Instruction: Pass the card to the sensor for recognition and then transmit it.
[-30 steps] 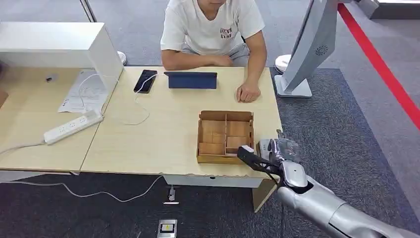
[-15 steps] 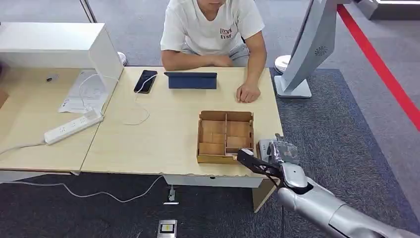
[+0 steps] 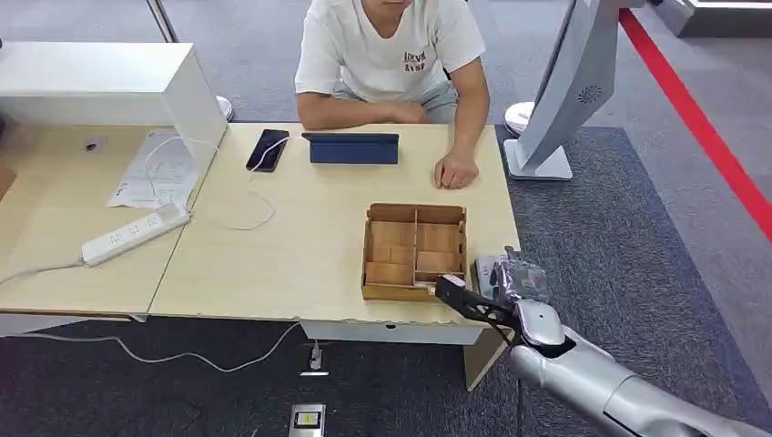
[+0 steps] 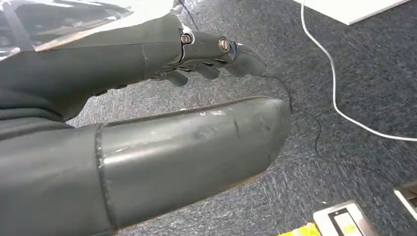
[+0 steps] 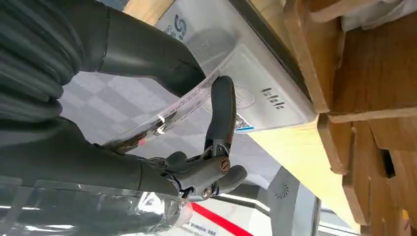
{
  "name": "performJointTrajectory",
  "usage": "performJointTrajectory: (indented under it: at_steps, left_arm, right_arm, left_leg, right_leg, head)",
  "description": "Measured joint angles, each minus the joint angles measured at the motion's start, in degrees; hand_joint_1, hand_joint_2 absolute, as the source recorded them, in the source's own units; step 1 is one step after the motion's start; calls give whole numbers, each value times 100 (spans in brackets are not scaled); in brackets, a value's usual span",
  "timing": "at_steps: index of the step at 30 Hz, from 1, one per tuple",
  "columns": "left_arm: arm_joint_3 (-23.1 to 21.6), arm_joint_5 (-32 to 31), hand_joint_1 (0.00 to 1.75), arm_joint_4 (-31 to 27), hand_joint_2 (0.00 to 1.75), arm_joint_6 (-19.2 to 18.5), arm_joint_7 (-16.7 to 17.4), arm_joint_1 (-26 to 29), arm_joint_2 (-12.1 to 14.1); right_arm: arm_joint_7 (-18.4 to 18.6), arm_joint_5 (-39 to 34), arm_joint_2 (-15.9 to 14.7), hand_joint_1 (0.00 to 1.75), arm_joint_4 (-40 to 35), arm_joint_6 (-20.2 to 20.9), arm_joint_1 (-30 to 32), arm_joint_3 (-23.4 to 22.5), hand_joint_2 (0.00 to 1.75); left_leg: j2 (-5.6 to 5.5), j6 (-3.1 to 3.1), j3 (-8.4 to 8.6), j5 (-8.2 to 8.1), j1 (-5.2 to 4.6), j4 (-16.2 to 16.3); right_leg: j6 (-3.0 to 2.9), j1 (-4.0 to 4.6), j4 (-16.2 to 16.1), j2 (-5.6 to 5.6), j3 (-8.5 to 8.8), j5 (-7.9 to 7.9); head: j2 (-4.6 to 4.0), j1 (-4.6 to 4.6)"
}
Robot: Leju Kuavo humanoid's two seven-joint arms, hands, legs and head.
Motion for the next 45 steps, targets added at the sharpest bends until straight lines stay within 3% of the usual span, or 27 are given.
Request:
performJointTrajectory:
  at_steps: [5, 13, 25, 36, 41, 45]
  left_arm:
    - [83, 22, 0, 0, 0, 0, -70, 6, -17]
    - [100, -188, 0, 0, 0, 0, -15, -24, -39]
    - [111, -149, 0, 2, 0, 0, -116, -89, -79]
    - [127, -380, 0, 0, 0, 0, -105, -149, -94]
    - [124, -463, 0, 2, 0, 0, -63, -179, -98]
    - [85, -575, 0, 9, 0, 0, 20, -229, -98]
  right_arm:
    - [-35, 35, 33, 175, 0, -260, -8, 17, 175]
    - [70, 223, 5, 175, -111, -1075, -23, -24, 175]
    - [199, 317, -131, 175, -496, -1202, -138, -87, 175]
    - [-186, 722, -50, 175, -905, -2256, -224, -208, 175]
    - [-162, 1065, 11, 175, -1224, -2232, -381, -203, 175]
    - [-33, 1259, 83, 175, -1406, -1848, -585, -179, 175]
  left_leg:
    - [0, 0, 0, 0, 0, 0]
    - [0, 0, -6, 0, 0, 0]
    - [0, 0, -8, 0, 0, 0]
    - [-1, 0, -11, 0, 0, 0]
    - [0, 0, -12, 0, 0, 0]
    - [0, 0, -12, 1, 0, 0]
  right_leg:
    - [0, 0, 0, 0, -1, 0]
    - [0, 0, 1, 0, -6, 0]
    - [0, 0, 1, 0, -7, 0]
    - [0, 0, 2, 0, -9, 0]
    - [0, 0, 2, 0, -10, 0]
    - [0, 0, 3, 0, -11, 0]
  head:
    - [0, -2]
    - [0, -2]
    - [0, -2]
    - [0, -2]
    - [0, 0]
    - [0, -2]
